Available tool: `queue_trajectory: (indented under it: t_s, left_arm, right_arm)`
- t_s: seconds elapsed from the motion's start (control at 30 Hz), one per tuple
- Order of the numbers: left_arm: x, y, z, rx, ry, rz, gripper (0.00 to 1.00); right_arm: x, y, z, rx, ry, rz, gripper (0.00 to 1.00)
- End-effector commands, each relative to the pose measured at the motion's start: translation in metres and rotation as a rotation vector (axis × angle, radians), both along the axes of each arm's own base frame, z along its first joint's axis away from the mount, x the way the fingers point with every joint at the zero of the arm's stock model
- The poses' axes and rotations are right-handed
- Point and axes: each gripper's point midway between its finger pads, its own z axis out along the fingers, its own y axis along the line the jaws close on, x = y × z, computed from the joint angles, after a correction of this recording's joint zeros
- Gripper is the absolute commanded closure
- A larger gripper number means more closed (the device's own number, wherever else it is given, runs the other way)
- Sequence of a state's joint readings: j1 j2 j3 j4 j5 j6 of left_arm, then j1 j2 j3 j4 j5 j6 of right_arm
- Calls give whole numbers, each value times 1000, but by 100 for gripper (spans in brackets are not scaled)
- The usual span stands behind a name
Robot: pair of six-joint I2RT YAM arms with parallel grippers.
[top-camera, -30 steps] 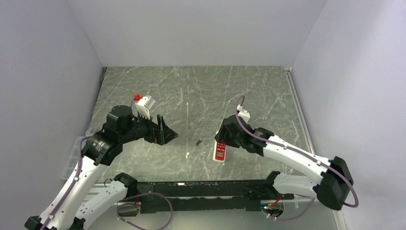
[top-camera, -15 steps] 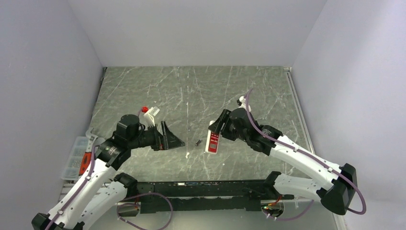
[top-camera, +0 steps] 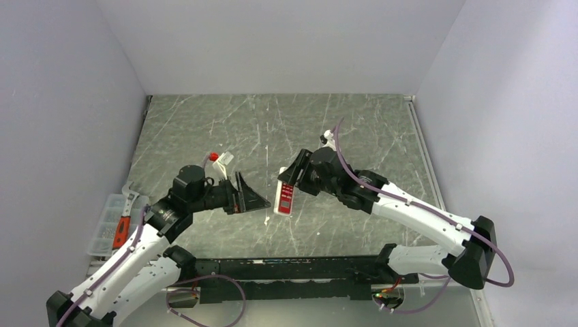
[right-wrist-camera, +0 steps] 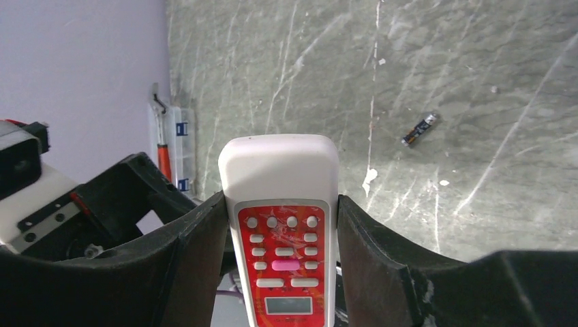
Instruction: Load the batteries into the remote control
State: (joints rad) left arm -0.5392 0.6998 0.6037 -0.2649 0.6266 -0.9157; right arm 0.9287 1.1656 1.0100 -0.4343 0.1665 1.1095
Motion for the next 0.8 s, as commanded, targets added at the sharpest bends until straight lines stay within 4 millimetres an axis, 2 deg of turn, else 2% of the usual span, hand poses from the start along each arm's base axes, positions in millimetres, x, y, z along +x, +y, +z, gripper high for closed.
queue_trajectory:
  t_s: [0.0, 0.17, 0.33, 0.53, 0.77]
  left_arm:
    - [5, -12, 4, 0, -27, 8, 3]
    - [4, -18, -6, 70, -33, 31, 7]
    - [6, -23, -7, 92, -49, 57, 16]
    - [9, -30, -16, 158, -50, 70, 22]
    - [11, -31, -12, 205, -86, 96, 28]
  right_arm:
    - [7, 19, 35, 81, -40, -12, 100]
    - [6, 27, 38, 74, -40, -13, 100]
    - [7, 28, 33, 30, -29, -33, 100]
    - [7, 32, 25, -37, -16, -39, 100]
    - [5, 34, 21, -62, -14, -37, 100]
